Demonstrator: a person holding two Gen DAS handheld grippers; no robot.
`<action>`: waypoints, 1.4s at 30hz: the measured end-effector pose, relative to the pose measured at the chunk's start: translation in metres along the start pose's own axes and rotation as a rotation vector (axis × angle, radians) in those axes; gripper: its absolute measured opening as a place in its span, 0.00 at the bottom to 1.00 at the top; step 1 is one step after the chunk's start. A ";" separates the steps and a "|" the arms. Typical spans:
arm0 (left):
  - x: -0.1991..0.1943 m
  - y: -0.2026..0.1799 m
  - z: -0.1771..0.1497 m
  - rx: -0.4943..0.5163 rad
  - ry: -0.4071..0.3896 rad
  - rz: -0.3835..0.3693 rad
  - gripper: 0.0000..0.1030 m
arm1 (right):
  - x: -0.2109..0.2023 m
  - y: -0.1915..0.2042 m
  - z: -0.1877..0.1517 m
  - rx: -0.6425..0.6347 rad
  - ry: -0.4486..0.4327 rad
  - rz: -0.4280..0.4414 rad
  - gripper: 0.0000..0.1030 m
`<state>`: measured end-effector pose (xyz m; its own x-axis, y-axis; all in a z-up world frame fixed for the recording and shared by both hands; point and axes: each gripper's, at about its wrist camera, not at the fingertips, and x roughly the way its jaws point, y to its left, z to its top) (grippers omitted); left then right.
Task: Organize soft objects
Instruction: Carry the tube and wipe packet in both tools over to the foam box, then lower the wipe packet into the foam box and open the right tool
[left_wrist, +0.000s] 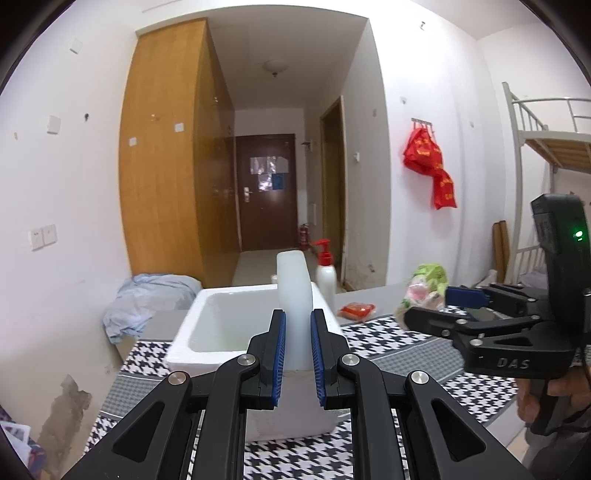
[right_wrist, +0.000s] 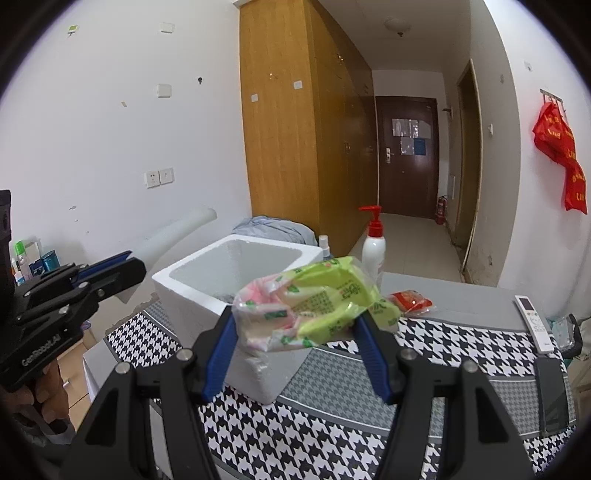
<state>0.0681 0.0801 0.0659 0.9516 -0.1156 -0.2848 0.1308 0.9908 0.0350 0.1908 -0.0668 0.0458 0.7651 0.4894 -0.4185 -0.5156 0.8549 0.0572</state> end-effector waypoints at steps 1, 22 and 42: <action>0.000 0.002 0.000 -0.005 -0.001 0.002 0.14 | 0.000 0.001 0.001 -0.001 -0.001 0.000 0.65; 0.007 0.030 0.002 -0.060 -0.002 0.069 0.14 | 0.019 0.030 0.016 -0.039 -0.005 0.055 0.65; 0.007 0.062 -0.004 -0.098 0.000 0.120 0.14 | 0.079 0.053 0.033 -0.076 0.068 0.113 0.65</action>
<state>0.0816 0.1411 0.0622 0.9587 0.0037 -0.2843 -0.0113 0.9996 -0.0248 0.2364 0.0226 0.0458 0.6737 0.5671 -0.4738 -0.6268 0.7782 0.0401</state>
